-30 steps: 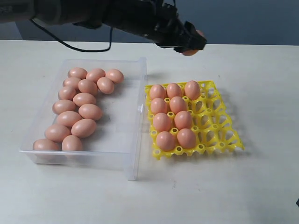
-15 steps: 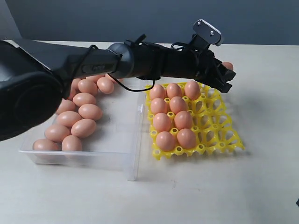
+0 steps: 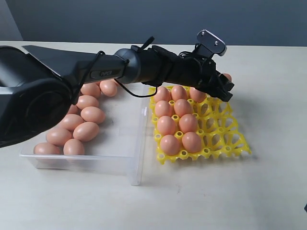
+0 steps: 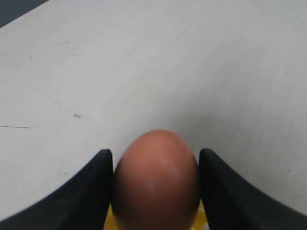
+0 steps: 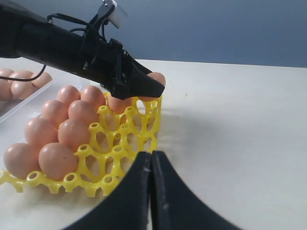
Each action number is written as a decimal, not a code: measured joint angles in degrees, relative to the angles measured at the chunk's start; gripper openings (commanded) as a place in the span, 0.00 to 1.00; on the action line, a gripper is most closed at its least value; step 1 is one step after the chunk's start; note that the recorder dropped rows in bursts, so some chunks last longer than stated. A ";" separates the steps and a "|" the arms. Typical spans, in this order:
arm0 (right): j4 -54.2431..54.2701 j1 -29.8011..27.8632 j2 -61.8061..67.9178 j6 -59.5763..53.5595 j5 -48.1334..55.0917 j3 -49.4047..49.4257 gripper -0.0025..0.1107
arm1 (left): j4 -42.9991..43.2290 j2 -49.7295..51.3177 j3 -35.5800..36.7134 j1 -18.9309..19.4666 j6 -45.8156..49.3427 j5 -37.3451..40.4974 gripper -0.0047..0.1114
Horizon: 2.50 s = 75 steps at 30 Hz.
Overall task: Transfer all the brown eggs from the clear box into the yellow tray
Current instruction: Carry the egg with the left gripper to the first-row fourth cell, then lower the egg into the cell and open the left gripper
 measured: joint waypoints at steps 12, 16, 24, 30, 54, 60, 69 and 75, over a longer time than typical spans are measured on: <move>0.00 0.00 0.00 0.00 0.00 0.00 0.03 | 1.68 -0.46 0.00 0.11 -3.33 0.77 0.59; 0.00 0.00 0.00 0.00 0.00 0.00 0.03 | 4.05 -1.71 0.00 0.63 -6.62 0.77 0.59; 0.00 0.00 0.00 0.00 0.00 0.00 0.03 | 4.97 -5.03 0.00 1.03 -7.93 0.21 0.29; 0.00 0.00 0.00 0.00 0.00 0.00 0.03 | 13.19 -8.20 0.00 1.03 -14.92 0.21 0.04; 0.00 0.00 0.00 0.00 0.00 0.00 0.03 | 56.04 -3.55 -5.80 1.71 -55.30 11.73 0.04; 0.00 0.00 0.00 0.00 0.00 0.00 0.03 | 55.91 -3.46 -6.70 2.21 -55.82 15.22 0.04; 0.00 0.00 0.00 0.00 0.00 0.00 0.03 | 56.12 -4.71 -6.83 2.21 -55.71 15.42 0.04; 0.00 0.00 0.00 0.00 0.00 0.00 0.03 | 59.53 -8.46 -6.83 2.74 -57.97 15.80 0.04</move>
